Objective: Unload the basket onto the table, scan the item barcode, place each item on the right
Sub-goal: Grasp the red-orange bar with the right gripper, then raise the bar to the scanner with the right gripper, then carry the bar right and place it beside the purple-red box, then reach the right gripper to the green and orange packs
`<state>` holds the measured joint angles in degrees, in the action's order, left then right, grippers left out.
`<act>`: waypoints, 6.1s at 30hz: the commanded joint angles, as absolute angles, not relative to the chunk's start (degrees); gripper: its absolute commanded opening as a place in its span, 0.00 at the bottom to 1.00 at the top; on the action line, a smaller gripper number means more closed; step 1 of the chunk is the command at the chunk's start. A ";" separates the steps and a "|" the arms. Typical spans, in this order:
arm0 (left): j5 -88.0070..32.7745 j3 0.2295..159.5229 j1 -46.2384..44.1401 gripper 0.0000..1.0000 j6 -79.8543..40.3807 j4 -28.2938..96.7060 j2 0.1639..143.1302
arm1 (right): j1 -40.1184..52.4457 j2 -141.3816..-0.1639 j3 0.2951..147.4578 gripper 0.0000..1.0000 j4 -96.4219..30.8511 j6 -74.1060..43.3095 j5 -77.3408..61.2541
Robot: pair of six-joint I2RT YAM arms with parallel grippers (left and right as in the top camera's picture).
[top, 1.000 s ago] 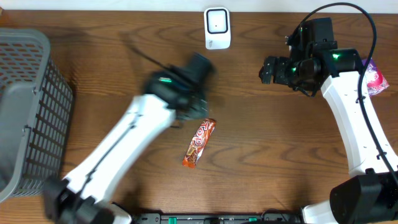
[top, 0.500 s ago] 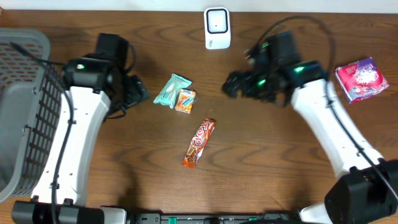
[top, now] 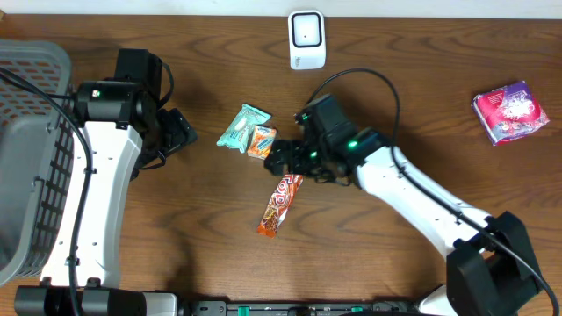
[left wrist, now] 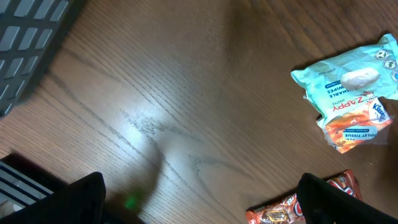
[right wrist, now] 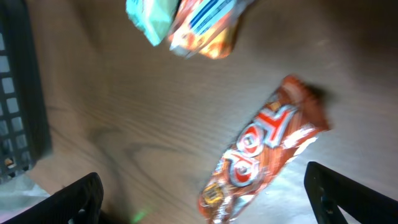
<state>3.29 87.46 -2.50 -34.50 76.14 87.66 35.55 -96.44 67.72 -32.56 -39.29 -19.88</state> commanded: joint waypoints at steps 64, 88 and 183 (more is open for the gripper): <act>3.62 87.11 -2.42 0.98 -34.39 76.44 87.66 | 21.10 -109.49 85.06 0.01 -8.05 -42.11 -19.59; 3.62 87.11 -2.42 0.98 -34.39 76.44 87.66 | 14.35 -132.64 101.34 0.01 15.86 -52.23 -28.42; 3.62 87.11 -2.42 0.98 -34.39 76.44 87.66 | 33.98 -113.58 101.51 0.99 -48.64 -21.04 -13.58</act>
